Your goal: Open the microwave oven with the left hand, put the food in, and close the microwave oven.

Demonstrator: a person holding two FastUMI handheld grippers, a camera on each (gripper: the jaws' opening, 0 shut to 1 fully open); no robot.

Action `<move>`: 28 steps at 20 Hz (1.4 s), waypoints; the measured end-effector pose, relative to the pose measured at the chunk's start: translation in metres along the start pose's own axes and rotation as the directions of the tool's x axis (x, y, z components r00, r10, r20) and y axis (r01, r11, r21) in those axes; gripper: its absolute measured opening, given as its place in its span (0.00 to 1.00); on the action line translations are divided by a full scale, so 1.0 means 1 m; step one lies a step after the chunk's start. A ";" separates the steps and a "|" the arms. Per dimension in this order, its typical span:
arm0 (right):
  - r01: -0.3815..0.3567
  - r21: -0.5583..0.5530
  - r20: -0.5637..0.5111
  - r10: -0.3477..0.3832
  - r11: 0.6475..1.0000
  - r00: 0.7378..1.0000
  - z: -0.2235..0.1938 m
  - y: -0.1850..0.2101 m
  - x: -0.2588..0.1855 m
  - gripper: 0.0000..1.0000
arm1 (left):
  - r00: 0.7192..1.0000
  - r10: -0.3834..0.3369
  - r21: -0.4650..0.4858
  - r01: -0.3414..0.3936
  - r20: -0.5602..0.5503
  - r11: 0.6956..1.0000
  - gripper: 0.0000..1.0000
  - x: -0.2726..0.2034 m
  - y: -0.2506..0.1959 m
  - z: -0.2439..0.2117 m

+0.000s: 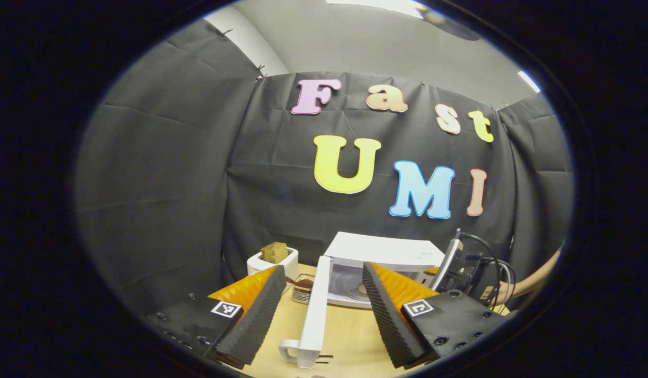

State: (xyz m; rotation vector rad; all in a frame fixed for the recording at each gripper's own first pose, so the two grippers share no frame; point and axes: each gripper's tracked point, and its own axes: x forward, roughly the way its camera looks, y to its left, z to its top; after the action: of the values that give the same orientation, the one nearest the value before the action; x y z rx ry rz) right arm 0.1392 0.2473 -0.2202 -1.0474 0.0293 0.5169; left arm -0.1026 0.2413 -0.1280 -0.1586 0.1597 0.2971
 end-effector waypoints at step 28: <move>0.228 0.830 -0.024 -0.377 0.509 0.926 0.066 -0.135 -0.179 0.98 | 0.973 -0.225 -0.016 0.224 -0.045 0.974 0.68 0.026 0.009 -0.013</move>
State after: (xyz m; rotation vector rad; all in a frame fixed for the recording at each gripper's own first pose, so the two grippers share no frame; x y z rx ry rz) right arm 0.0238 0.1789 -0.0290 -0.0474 -0.0564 0.1972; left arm -0.0827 0.2549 -0.1464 -0.1926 0.1851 0.0685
